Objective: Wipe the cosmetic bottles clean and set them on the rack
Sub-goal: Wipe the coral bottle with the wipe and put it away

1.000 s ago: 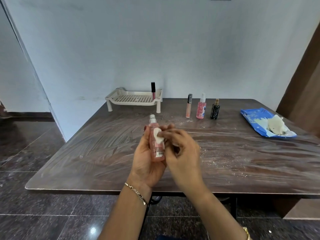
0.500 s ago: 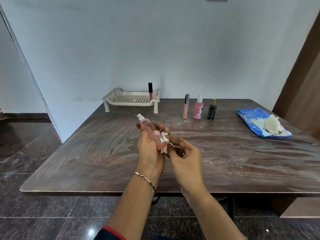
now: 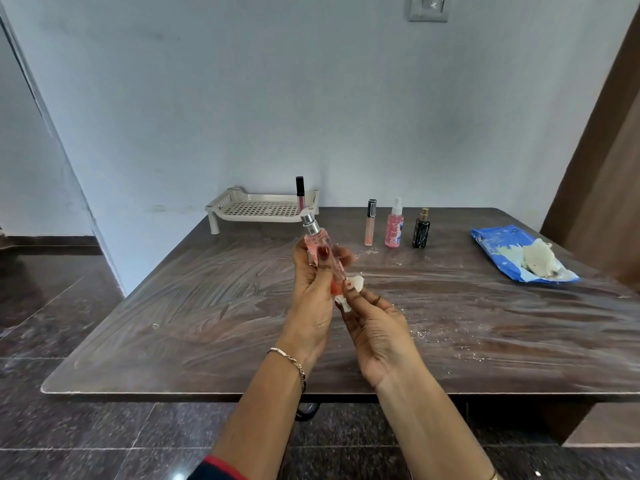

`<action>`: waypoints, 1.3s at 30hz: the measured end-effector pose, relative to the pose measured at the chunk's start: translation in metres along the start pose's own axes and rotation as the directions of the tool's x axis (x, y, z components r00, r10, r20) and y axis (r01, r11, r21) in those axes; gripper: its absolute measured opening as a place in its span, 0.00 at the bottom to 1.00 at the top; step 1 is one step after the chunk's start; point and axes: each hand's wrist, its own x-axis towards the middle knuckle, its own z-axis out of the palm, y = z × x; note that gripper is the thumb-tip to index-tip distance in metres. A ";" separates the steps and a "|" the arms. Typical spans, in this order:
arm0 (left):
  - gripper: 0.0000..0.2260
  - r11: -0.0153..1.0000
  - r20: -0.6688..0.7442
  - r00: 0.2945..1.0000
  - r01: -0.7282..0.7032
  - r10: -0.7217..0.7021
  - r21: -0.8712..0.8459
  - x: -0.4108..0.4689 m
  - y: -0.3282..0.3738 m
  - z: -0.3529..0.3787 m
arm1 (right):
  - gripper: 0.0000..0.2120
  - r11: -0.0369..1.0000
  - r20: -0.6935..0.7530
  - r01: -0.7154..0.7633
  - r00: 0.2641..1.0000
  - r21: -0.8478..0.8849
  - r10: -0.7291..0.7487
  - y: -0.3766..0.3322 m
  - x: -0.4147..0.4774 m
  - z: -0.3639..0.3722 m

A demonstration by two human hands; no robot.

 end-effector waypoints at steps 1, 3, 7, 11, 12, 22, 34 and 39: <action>0.07 1.000 0.012 1.000 -0.002 0.002 0.000 -0.001 0.001 0.000 | 0.04 1.000 0.001 -0.006 1.000 0.011 0.006 0.000 0.001 -0.001; 0.07 1.000 0.019 1.000 -0.005 0.005 0.009 -0.003 0.002 0.000 | 0.04 0.999 0.006 -0.007 1.000 0.035 0.006 0.001 0.001 0.000; 0.11 1.000 0.012 1.000 0.004 -0.004 0.031 -0.005 -0.002 0.000 | 0.03 0.999 -0.006 -0.008 1.000 0.050 0.009 0.003 0.002 0.002; 0.09 0.998 -0.002 1.000 -0.019 0.019 0.055 -0.001 -0.003 -0.003 | 0.03 1.000 0.029 -0.029 0.999 0.008 0.028 0.002 0.007 0.006; 0.10 0.998 -0.003 1.000 -0.023 0.023 0.059 0.001 -0.002 -0.003 | 0.03 0.999 0.038 -0.038 0.999 0.006 0.038 0.001 0.009 0.007; 0.09 0.994 -0.103 0.994 0.033 -0.021 0.107 0.036 0.015 -0.031 | 0.09 0.998 -0.037 -0.060 0.998 -0.020 0.059 -0.005 0.038 0.021; 0.16 0.875 -0.212 0.973 0.177 -0.088 0.450 0.162 0.046 -0.076 | 0.12 0.964 0.046 -0.039 0.998 -0.262 0.052 -0.034 0.111 0.060; 0.16 0.770 -0.271 0.961 0.211 -0.052 0.602 0.228 0.025 -0.097 | 0.07 0.940 0.045 -0.017 0.998 -0.340 0.035 -0.038 0.157 0.066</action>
